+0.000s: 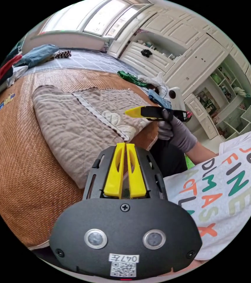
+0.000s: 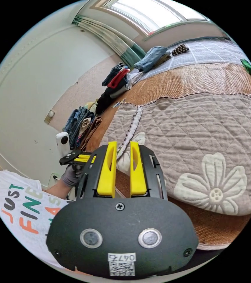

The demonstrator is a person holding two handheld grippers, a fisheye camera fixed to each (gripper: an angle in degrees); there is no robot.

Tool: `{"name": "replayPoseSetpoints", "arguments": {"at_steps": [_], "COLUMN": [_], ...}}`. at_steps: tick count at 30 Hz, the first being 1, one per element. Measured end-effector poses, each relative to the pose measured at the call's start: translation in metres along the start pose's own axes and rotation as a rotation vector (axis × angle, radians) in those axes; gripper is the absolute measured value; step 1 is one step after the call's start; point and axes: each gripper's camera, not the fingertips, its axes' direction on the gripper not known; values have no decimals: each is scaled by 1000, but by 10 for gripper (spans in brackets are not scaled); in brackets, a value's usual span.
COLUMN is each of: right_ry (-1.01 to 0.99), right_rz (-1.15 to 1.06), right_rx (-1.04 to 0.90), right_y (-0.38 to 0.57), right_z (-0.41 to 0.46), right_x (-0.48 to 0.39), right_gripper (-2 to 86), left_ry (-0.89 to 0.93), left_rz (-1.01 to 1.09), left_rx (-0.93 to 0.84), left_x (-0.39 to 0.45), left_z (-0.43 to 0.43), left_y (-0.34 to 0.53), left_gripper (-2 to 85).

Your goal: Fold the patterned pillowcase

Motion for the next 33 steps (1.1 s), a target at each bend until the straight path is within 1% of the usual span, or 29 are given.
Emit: {"name": "replayPoseSetpoints", "arguments": {"at_steps": [4,6,8,9,11,12,14,17,18,20,22,24,25,27,30,31,33], "right_ry": [73,153,310,352,515,548,605,545,519,382,273,202,181,165,170,206,237], "right_rz": [-40,-60,-43,-23,103,139,322,524,558,672,724,765,788,806,825,804,717], "right_rx": [-26,3,120,153,266,288,339,424,436,466,474,472,468,473,434,412,442], "right_y": [3,10,27,33,63,71,109,154,161,182,188,190,189,185,169,159,138], "right_z": [3,-11,-54,-67,-126,-140,-188,-227,-231,-238,-236,-234,-236,-240,-243,-245,-249], "right_x": [-14,-20,-19,-16,2,7,33,60,65,88,102,114,119,125,131,128,111], "right_gripper": [33,33,38,40,52,56,69,86,91,103,104,99,91,77,34,7,-3], "left_ry": [52,115,130,119,69,17,-64,-180,-192,-189,-194,-207,-202,-163,-147,-149,-139], "left_rz": [-55,-43,-14,7,22,19,-17,-130,-177,-238,-285,-341,-355,-380,-357,-349,-291], "left_rx": [23,42,85,123,178,211,250,249,230,215,186,106,90,119,122,129,185], "left_x": [-25,-31,-31,-32,-42,-55,-83,-149,-176,-211,-237,-263,-268,-278,-273,-268,-235], "left_z": [-4,-15,-34,-50,-74,-88,-105,-111,-106,-96,-80,-51,-46,-48,-57,-61,-86], "left_y": [5,8,7,4,-5,-13,-28,-55,-65,-74,-79,-78,-77,-68,-61,-59,-47], "left_gripper": [11,49,59,62,63,63,61,59,58,57,53,37,30,21,43,47,51]}}
